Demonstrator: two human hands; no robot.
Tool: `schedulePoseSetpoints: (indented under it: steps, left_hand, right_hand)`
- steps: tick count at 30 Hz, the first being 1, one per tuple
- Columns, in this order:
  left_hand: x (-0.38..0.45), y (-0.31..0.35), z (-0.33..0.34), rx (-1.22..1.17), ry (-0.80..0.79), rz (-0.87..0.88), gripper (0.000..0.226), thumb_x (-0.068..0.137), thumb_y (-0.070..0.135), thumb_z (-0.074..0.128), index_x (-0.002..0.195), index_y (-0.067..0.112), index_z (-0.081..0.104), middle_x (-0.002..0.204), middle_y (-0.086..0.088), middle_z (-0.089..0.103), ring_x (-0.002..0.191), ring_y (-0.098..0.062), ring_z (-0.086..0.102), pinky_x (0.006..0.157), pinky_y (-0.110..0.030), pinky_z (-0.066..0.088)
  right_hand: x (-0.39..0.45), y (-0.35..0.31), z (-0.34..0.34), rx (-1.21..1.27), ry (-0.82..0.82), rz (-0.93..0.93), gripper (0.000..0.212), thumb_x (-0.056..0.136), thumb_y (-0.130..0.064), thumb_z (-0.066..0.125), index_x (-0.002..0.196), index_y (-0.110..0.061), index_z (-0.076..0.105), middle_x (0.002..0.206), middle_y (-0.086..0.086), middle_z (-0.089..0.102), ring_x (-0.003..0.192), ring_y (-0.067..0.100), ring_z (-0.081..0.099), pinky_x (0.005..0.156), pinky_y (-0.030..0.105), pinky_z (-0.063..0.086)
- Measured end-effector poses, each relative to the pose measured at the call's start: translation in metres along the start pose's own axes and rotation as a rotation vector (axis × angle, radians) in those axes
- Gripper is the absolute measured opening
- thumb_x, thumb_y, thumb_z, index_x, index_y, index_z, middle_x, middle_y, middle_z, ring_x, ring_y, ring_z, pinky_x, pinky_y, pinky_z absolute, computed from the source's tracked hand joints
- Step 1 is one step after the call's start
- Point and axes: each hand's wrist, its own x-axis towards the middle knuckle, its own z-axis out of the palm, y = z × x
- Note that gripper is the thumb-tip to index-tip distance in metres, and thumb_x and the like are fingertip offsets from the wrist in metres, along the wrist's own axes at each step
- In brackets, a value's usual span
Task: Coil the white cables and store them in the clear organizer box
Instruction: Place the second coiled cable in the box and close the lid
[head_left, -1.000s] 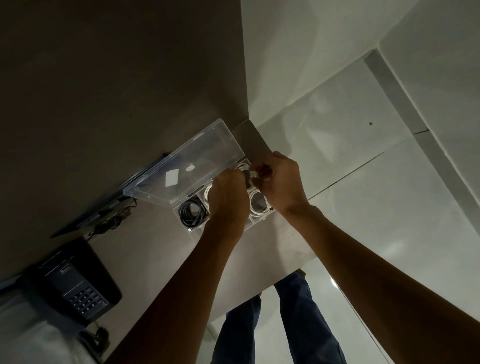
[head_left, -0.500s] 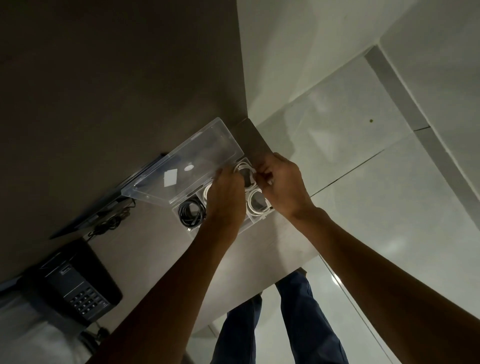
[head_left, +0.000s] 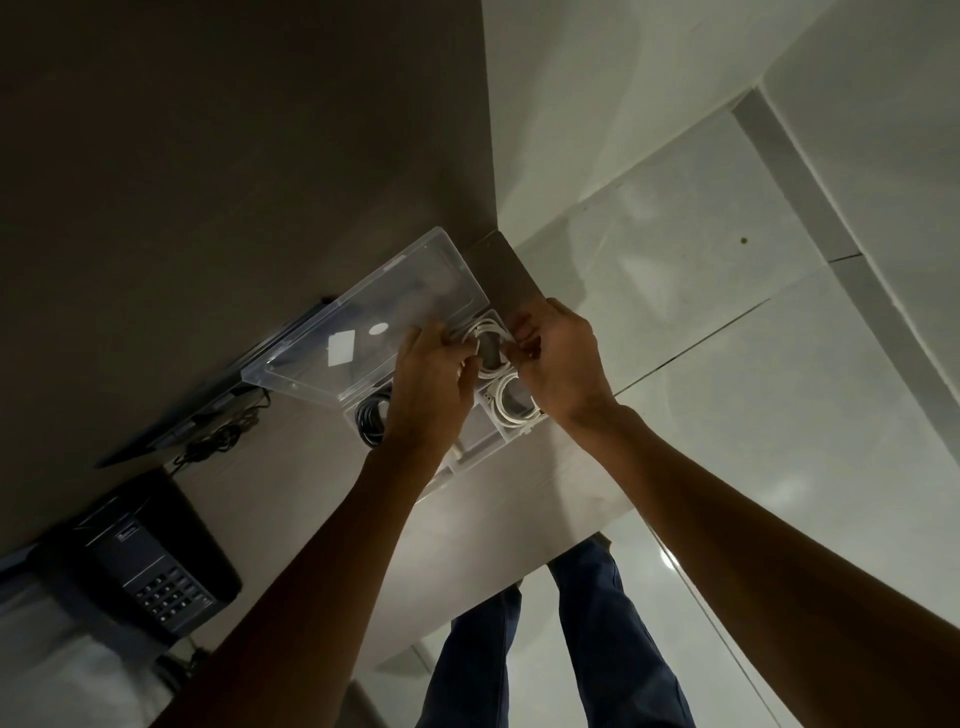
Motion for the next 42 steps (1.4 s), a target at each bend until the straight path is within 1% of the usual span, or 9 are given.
schedulePoseSetpoints:
  steps: [6, 15, 21, 25, 29, 33, 36, 40, 42]
  left_hand:
    - [-0.004, -0.005, -0.003, 0.109, -0.033, 0.027, 0.045, 0.09, 0.046, 0.079, 0.121, 0.014, 0.078, 0.127, -0.01, 0.073, 0.118, -0.027, 0.064, 0.101, -0.037, 0.055]
    - [-0.006, 0.006, 0.002, 0.261, 0.022, -0.004, 0.046, 0.085, 0.048, 0.083, 0.116, 0.014, 0.08, 0.119, -0.01, 0.078, 0.105, -0.029, 0.07, 0.084, -0.04, 0.057]
    - [-0.017, 0.005, -0.002, -0.011, 0.017, -0.021, 0.039, 0.09, 0.032, 0.082, 0.124, 0.012, 0.077, 0.118, -0.014, 0.077, 0.106, -0.03, 0.07, 0.087, -0.043, 0.064]
    - [-0.034, 0.008, -0.017, -0.101, 0.167, 0.034, 0.027, 0.093, 0.027, 0.081, 0.114, 0.01, 0.081, 0.114, -0.015, 0.076, 0.104, -0.026, 0.069, 0.083, -0.042, 0.066]
    - [-0.04, 0.002, -0.05, 0.029, 0.438, 0.08, 0.032, 0.098, 0.034, 0.073, 0.126, 0.019, 0.075, 0.139, -0.015, 0.062, 0.121, -0.026, 0.055, 0.092, -0.029, 0.047]
    - [-0.04, -0.007, -0.073, 0.196, 0.383, 0.01, 0.043, 0.101, 0.032, 0.07, 0.14, 0.014, 0.066, 0.146, -0.023, 0.058, 0.131, -0.04, 0.055, 0.102, -0.053, 0.049]
    - [-0.045, -0.008, -0.077, 0.222, 0.393, 0.017, 0.035, 0.103, 0.028, 0.067, 0.135, 0.015, 0.07, 0.143, -0.02, 0.061, 0.135, -0.036, 0.05, 0.106, -0.056, 0.041]
    - [-0.054, -0.008, -0.079, 0.116, 0.443, 0.102, 0.018, 0.098, 0.018, 0.072, 0.115, 0.013, 0.076, 0.125, -0.017, 0.07, 0.117, -0.03, 0.054, 0.089, -0.051, 0.05]
    - [-0.062, -0.01, -0.078, 0.05, 0.368, 0.201, 0.014, 0.095, 0.016, 0.074, 0.107, 0.01, 0.079, 0.118, -0.014, 0.072, 0.106, -0.026, 0.058, 0.077, -0.047, 0.056]
  right_hand:
    - [0.003, 0.003, -0.016, 0.027, -0.137, 0.032, 0.032, 0.084, -0.012, 0.091, 0.111, -0.005, 0.077, 0.104, 0.012, 0.083, 0.088, 0.025, 0.079, 0.087, 0.034, 0.065]
    - [0.02, -0.006, -0.006, -0.082, -0.125, 0.154, 0.028, 0.078, -0.002, 0.091, 0.103, -0.005, 0.077, 0.101, 0.012, 0.082, 0.089, 0.029, 0.078, 0.09, 0.042, 0.066]
    - [0.013, -0.012, -0.009, -0.034, -0.129, 0.065, 0.034, 0.081, -0.005, 0.09, 0.111, -0.005, 0.075, 0.106, 0.013, 0.081, 0.092, 0.028, 0.077, 0.092, 0.04, 0.066]
    - [-0.006, -0.014, -0.013, 0.06, -0.07, 0.009, 0.039, 0.081, -0.015, 0.093, 0.113, -0.003, 0.074, 0.11, 0.015, 0.08, 0.092, 0.025, 0.074, 0.09, 0.035, 0.063]
    - [-0.013, -0.015, -0.018, 0.03, -0.026, -0.059, 0.041, 0.084, -0.016, 0.091, 0.118, -0.001, 0.073, 0.115, 0.016, 0.08, 0.102, 0.033, 0.076, 0.091, 0.032, 0.057]
    - [-0.021, -0.01, -0.022, 0.026, -0.017, -0.016, 0.038, 0.088, -0.014, 0.087, 0.122, -0.001, 0.072, 0.119, 0.016, 0.079, 0.108, 0.036, 0.074, 0.1, 0.049, 0.061]
    - [-0.028, -0.002, -0.022, 0.038, 0.007, 0.009, 0.024, 0.096, -0.01, 0.079, 0.119, -0.003, 0.075, 0.117, 0.015, 0.081, 0.106, 0.035, 0.078, 0.099, 0.049, 0.063]
    - [-0.03, 0.01, -0.019, 0.093, 0.004, 0.13, 0.019, 0.101, -0.014, 0.074, 0.119, -0.01, 0.079, 0.116, 0.009, 0.083, 0.105, 0.026, 0.08, 0.099, 0.049, 0.064]
    - [-0.028, 0.014, -0.017, 0.254, -0.01, 0.251, 0.018, 0.101, -0.016, 0.072, 0.118, -0.011, 0.079, 0.115, 0.011, 0.083, 0.105, 0.027, 0.08, 0.1, 0.053, 0.063]
